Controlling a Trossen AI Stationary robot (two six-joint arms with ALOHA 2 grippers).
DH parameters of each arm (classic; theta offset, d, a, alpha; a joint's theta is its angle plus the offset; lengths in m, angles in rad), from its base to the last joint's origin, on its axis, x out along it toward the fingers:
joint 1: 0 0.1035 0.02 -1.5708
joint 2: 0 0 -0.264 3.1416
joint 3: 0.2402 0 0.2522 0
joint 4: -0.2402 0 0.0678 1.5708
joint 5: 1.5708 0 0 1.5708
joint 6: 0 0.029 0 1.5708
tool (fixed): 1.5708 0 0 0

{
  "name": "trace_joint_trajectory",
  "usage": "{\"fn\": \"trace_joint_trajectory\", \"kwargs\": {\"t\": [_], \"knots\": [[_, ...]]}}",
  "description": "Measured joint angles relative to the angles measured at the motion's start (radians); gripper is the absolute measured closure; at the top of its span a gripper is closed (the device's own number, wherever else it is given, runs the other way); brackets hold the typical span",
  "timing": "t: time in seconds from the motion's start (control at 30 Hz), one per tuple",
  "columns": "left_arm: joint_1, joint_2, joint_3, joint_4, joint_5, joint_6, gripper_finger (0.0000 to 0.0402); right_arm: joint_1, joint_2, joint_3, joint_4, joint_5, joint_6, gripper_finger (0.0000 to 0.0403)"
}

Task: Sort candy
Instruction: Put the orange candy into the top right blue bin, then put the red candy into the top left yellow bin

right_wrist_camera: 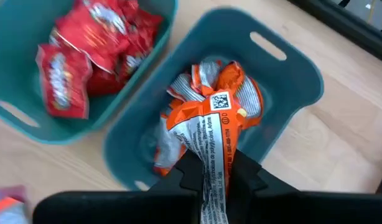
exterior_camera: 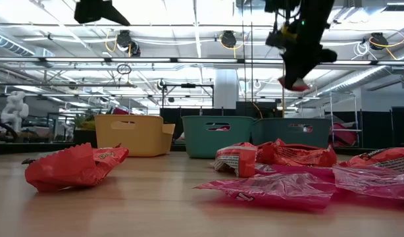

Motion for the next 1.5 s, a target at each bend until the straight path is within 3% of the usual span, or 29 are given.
{"fn": "trace_joint_trajectory", "kwargs": {"t": [0.23, 0.4, 0.63, 0.97, 1.2, 1.5], "knots": [[-0.171, 0.02, 0.0, 0.003, -0.203, -0.191, 0.0113, -0.107, -0.013, -0.145, 0.187, -0.149, -0.187, 0.0377], [-0.258, 0.077, 0.0, 0.073, -0.269, -0.239, 0.0113, -0.157, -0.014, -0.233, 0.306, -0.218, -0.259, 0.0376], [-0.313, 0.16, 0.0, 0.179, -0.274, -0.239, 0.0113, -0.182, -0.015, -0.251, 0.32, -0.215, -0.317, 0.0355], [-0.352, 0.192, 0.0, 0.189, -0.271, -0.236, 0.0114, -0.18, -0.033, -0.251, 0.292, -0.22, -0.294, 0.024], [-0.376, 0.189, 0.0, 0.178, -0.223, -0.183, 0.0114, -0.139, -0.188, -0.251, 0.28, -0.215, -0.158, 0.0196], [-0.392, 0.189, 0.0, 0.175, -0.214, -0.068, 0.0114, 0.074, -0.411, -0.249, 0.311, -0.175, 0.033, 0.0193]]}}
